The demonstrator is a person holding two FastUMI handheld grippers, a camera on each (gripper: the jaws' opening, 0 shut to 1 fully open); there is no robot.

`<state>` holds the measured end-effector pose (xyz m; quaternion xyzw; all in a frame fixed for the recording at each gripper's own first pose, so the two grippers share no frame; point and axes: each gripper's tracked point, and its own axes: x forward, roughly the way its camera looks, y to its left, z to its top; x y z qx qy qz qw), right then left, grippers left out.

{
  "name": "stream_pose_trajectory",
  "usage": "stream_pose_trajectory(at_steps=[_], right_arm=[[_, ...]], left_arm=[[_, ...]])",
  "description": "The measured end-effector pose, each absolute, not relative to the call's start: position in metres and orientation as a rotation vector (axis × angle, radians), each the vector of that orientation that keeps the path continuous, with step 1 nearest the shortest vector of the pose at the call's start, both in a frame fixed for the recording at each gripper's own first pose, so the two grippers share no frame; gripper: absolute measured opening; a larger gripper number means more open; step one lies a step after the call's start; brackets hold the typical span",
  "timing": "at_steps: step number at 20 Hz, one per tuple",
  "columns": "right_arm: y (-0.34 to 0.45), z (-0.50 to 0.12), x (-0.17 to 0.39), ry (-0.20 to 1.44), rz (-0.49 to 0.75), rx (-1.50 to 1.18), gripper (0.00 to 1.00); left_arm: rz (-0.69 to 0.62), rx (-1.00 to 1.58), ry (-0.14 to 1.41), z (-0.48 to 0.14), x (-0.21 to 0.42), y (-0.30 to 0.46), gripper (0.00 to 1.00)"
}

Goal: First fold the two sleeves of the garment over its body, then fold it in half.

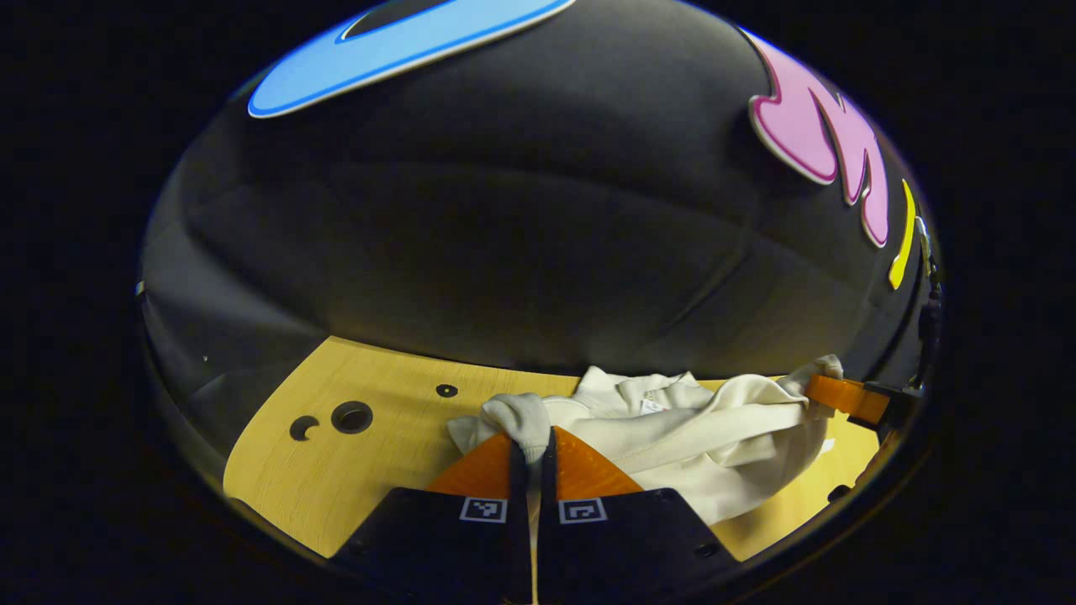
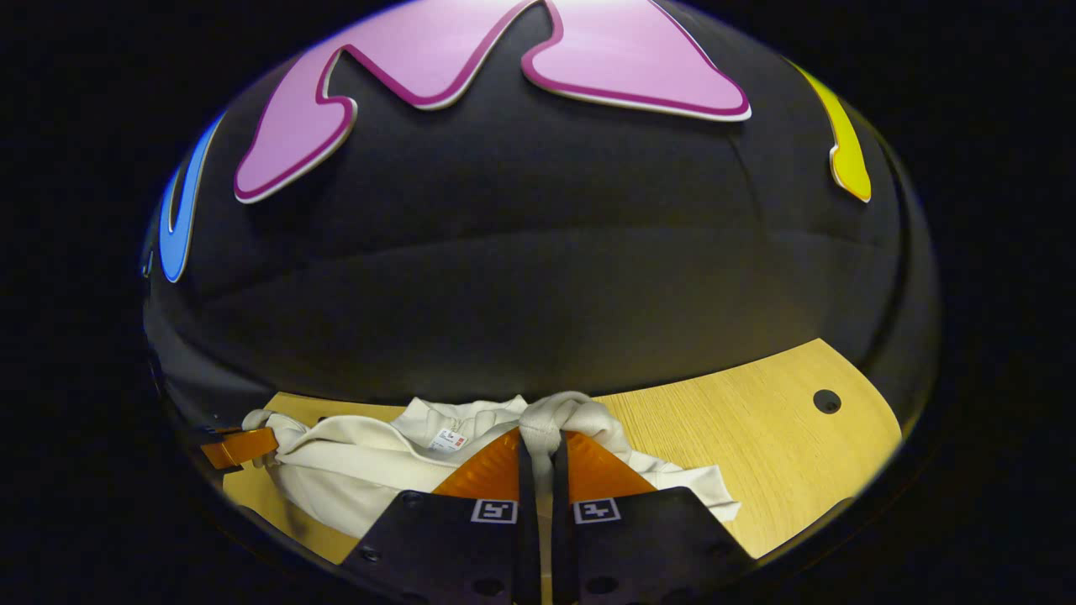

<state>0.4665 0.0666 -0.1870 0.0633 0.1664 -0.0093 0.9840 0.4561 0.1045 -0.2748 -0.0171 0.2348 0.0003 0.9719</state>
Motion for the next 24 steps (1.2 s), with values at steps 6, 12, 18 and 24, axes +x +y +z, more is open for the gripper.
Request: stream_pose_trajectory(at_steps=[6, 12, 18, 24], right_arm=[[0.070, -0.237, 0.487, 0.390, -0.021, 0.204, 0.37], [0.060, -0.207, 0.464, 0.288, 0.006, 0.093, 0.99], [0.040, -0.169, 0.417, 0.269, 0.008, 0.177, 0.99], [0.012, -0.121, 0.339, 0.248, 0.022, 0.091, 0.98]], left_arm=[[0.034, 0.124, 0.403, -0.285, 0.489, 0.107, 0.40], [0.072, 0.028, 0.314, -0.251, 0.467, 0.109, 1.00], [0.058, 0.078, 0.220, -0.176, 0.411, 0.091, 1.00], [0.074, 0.058, 0.139, -0.099, 0.316, 0.063, 1.00]])
